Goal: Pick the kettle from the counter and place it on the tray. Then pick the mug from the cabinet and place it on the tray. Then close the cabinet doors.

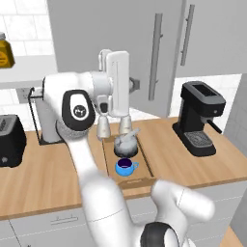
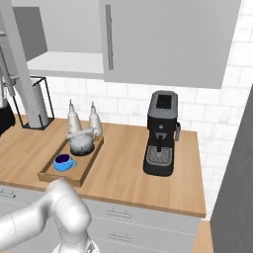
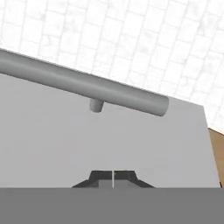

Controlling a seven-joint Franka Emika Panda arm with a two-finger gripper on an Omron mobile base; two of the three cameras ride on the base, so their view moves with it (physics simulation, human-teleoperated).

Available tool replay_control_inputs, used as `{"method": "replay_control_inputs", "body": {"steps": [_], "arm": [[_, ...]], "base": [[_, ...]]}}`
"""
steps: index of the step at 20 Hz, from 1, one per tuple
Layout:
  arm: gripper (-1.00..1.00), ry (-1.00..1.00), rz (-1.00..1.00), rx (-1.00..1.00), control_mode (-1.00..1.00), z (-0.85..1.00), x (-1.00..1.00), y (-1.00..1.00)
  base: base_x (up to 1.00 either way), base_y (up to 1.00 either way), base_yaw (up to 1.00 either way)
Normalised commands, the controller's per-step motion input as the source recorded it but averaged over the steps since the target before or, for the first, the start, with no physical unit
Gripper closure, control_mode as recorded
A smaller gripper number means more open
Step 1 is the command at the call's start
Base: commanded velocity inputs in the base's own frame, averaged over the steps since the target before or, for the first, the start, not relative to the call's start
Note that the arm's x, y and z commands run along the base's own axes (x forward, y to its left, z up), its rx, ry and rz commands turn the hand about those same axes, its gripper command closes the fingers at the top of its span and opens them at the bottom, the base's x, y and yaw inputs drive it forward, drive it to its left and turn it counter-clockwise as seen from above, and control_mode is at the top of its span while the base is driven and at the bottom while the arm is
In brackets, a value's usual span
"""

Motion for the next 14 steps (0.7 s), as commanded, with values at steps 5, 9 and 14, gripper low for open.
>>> {"method": "replay_control_inputs", "body": {"steps": [5,9,14], "arm": [[1.00,0.00,0.44,-0.02,-1.00,-0.04,0.73,-0.24],[1.00,-0.01,0.76,0.00,-1.00,-0.06,0.66,0.00],[1.00,0.00,0.77,0.06,-1.00,-0.02,0.96,0.00]], "base": [[0.00,0.00,0.00],[0.00,0.00,0.00],[0.00,0.00,0.00]]}}
